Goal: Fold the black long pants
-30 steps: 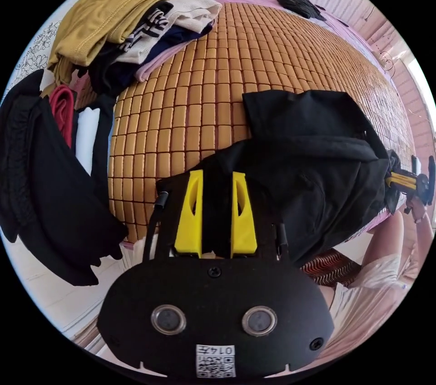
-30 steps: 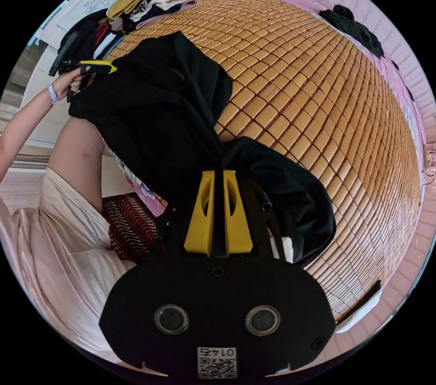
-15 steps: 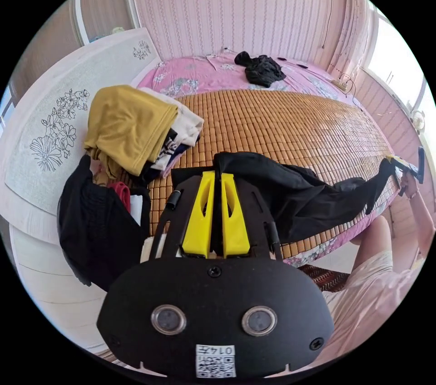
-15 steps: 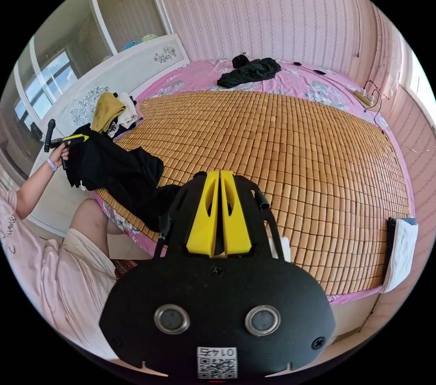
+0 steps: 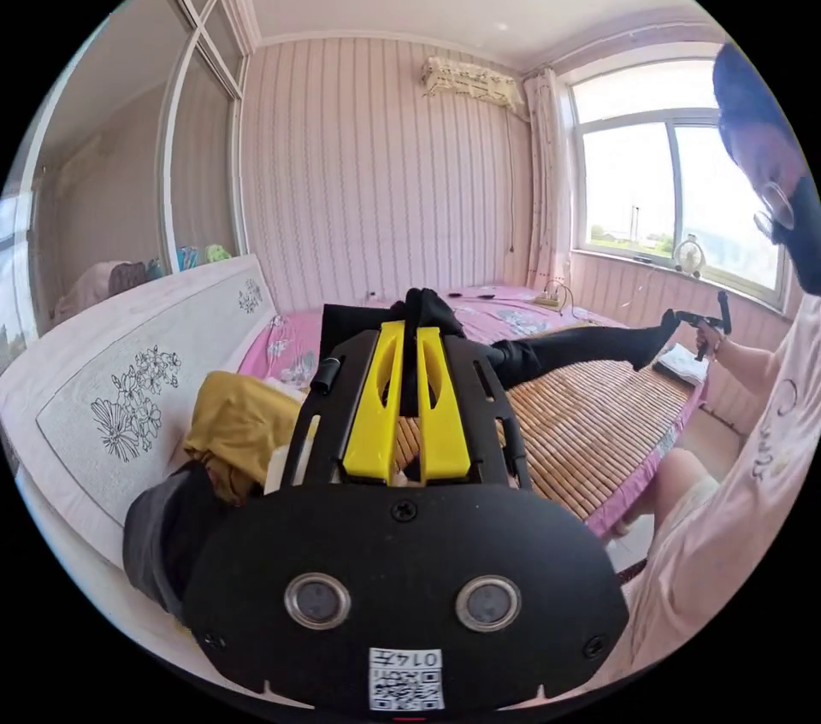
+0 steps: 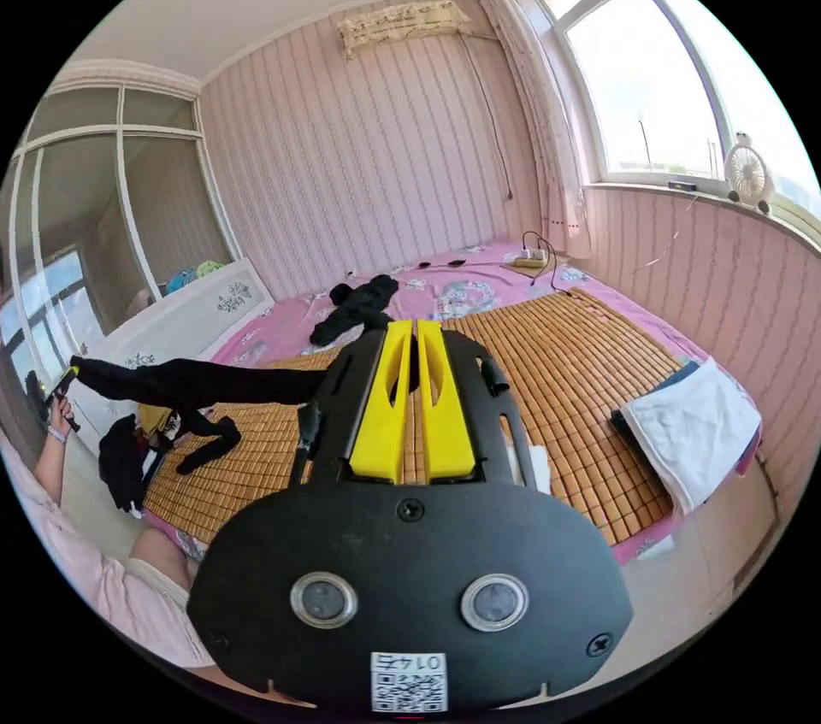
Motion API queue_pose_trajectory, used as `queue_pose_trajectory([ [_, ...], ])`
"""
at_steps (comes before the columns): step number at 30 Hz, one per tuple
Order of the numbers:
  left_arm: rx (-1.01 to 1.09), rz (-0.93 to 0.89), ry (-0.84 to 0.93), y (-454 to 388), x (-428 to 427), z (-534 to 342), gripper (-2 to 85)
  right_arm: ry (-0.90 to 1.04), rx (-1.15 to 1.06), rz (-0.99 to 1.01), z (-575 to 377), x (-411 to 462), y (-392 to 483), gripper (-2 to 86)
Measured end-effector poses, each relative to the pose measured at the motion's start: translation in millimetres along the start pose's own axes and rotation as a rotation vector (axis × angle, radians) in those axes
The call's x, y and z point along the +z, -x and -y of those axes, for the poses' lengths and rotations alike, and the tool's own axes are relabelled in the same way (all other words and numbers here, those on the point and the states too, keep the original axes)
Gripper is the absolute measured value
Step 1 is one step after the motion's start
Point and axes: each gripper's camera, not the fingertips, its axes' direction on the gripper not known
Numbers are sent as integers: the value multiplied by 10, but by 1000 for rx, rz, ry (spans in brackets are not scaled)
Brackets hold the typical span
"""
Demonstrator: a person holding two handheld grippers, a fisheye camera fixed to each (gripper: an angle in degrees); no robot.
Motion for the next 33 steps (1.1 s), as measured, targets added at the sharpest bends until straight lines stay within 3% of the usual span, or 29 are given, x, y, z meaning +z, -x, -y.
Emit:
queue_pose_trajectory([
  [5,-258,36,567,-114,372,-1728,-3,304,100,-103,-760,760,-211,57],
  [8,-367,59,716,-130,466,-2260,-3,388,-24,-32,-701,1336,347,73],
  [16,-489,36,656,99,253,-2519,-3,603,-512,497,-597,3012,3654,92],
  [18,-515,30,641,139,167,-2579,-3,643,-587,520,-707,3302,4290,113],
  [21,-573,18,621,199,34,-2699,-3,714,-598,297,-921,3865,4960,182],
  [24,-622,14,599,238,-52,-2824,-1,879,-623,163,-1085,4330,5236,195],
  [27,-647,23,572,292,-52,-2903,-2,897,-588,153,-970,4419,5232,105],
  [30,-665,19,506,450,2,-2848,-3,883,-558,424,-551,4283,5079,44],
  [32,-624,16,437,611,95,-2632,-3,818,-451,618,-130,4051,4828,38],
  [33,-605,16,417,649,123,-2553,-4,738,-350,805,174,3802,4567,36],
])
